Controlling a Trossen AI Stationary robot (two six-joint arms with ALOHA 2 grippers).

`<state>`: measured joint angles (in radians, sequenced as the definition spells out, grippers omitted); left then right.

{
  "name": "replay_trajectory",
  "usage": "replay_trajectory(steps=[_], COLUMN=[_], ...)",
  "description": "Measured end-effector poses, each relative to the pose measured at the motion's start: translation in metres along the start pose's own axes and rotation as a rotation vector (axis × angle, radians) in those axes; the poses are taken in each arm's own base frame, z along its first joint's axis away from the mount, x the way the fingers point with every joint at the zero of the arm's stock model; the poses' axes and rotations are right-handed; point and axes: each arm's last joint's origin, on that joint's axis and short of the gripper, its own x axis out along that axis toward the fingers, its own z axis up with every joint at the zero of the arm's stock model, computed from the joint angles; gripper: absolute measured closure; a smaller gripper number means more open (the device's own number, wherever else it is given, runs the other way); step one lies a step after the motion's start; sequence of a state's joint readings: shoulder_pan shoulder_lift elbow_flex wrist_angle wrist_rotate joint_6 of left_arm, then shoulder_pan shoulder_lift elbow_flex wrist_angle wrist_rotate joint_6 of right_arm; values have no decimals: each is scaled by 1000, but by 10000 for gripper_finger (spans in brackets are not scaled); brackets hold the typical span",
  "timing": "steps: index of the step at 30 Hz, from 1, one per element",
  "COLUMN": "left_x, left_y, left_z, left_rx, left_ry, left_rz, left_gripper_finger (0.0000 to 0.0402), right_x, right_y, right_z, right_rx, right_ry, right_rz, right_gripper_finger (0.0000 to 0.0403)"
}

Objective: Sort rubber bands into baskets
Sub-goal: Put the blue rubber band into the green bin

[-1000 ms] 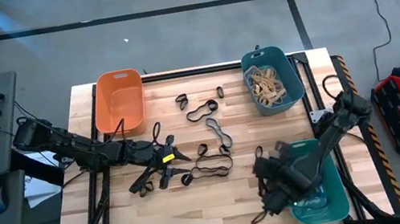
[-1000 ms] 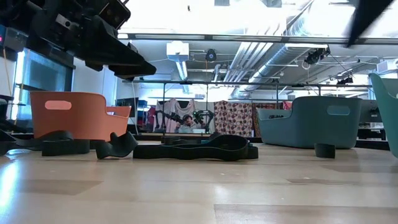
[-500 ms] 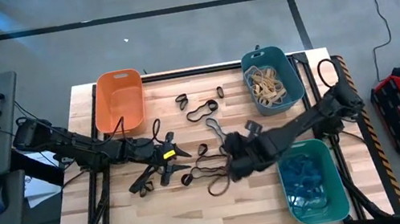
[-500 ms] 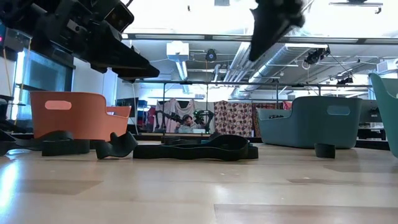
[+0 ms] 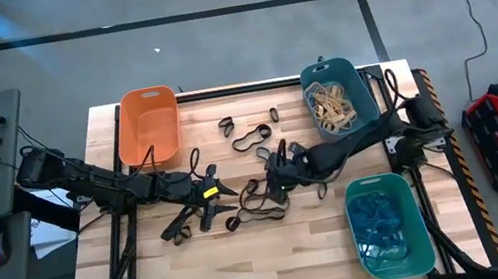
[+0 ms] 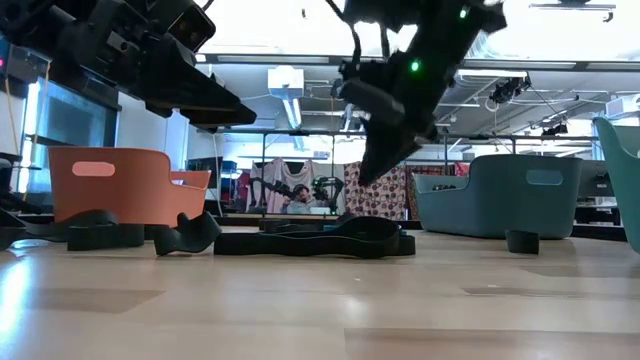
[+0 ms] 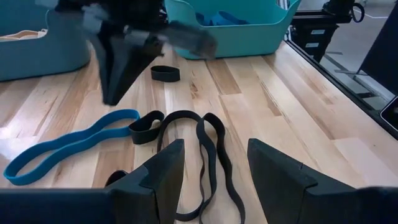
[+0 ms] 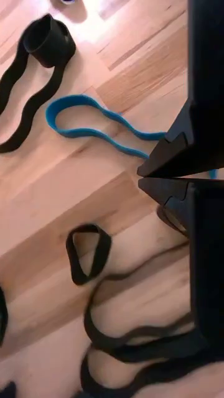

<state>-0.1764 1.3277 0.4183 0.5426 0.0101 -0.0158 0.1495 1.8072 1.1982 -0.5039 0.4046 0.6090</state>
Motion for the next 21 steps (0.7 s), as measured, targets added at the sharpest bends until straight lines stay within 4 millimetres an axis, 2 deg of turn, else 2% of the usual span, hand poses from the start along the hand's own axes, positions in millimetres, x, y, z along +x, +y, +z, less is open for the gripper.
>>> replay_trajectory(steps=[4,7,16,21], left_x=[0,0,0,0], left_y=[0,0,0,0], left_z=[0,0,0,0], left_rx=[2,2,-6,-6], left_ry=[0,-1,0,-1], left_rz=[0,0,0,0], left_gripper_finger=[232,232,232,232], right_x=[12,19,31,51], right_y=[-17,-27,-33,-32], right_z=[1,2,4,-4], right_rx=[66,101,152,133], right_ry=[20,35,-4,15], right_rz=[-25,-30,9,-55], right_gripper_finger=[400,382,251,211])
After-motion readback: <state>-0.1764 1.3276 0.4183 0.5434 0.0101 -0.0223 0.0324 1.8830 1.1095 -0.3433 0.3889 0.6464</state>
